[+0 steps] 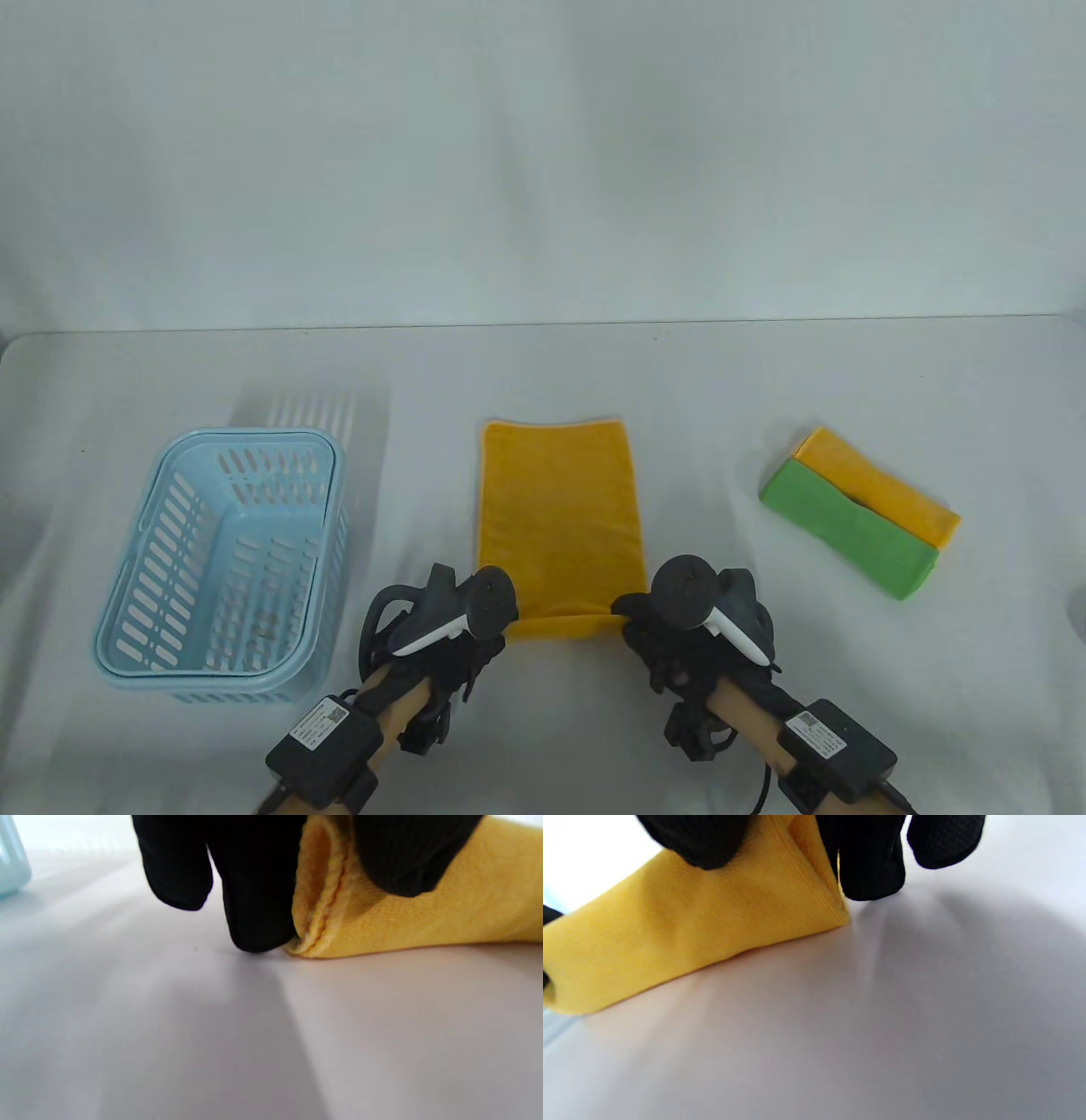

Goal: Roll square towel into towel roll

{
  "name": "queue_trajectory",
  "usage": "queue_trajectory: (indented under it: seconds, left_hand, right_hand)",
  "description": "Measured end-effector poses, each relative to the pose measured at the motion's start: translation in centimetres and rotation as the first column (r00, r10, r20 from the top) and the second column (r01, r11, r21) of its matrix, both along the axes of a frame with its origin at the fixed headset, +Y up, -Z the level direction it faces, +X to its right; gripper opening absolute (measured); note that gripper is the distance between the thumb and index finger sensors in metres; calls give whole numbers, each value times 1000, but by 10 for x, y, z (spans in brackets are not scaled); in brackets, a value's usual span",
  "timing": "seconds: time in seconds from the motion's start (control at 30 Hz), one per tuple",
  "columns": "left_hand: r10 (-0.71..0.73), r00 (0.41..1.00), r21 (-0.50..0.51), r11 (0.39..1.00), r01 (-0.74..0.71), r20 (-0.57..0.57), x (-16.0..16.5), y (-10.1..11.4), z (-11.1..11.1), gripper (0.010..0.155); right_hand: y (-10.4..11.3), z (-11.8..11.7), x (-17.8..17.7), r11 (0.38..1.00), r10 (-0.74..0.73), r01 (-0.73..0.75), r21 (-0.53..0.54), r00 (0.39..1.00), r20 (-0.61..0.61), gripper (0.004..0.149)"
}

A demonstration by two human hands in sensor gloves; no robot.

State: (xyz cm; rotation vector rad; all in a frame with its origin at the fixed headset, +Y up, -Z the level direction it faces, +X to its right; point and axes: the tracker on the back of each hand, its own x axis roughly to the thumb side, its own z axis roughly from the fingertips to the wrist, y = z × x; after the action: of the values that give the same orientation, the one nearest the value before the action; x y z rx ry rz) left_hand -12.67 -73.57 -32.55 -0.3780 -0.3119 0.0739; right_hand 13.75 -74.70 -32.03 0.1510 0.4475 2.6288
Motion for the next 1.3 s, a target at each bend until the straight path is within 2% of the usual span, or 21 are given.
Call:
queue_trajectory:
  seconds: [0.17,0.4,1.03,1.17,1.3]
  left_hand:
    - [90,994,-70,993,-94,-56,-9,0,-3,53]
    - [51,987,34,998,-46,-151,-12,-5,-10,53]
    - [11,964,79,997,10,-266,-19,-12,-15,64]
    - [15,961,108,994,15,-275,-24,-8,-15,67]
    - [24,968,159,987,16,-249,-23,2,-11,72]
  right_hand:
    - [-5,-4,6,995,-71,74,-60,997,41,49]
    - [-9,-11,15,996,-88,88,6,983,161,50]
    - [-7,-16,31,996,-92,92,11,961,260,55]
    - [2,-13,34,996,-82,71,49,957,278,58]
    - [16,-5,29,991,-90,62,121,966,241,60]
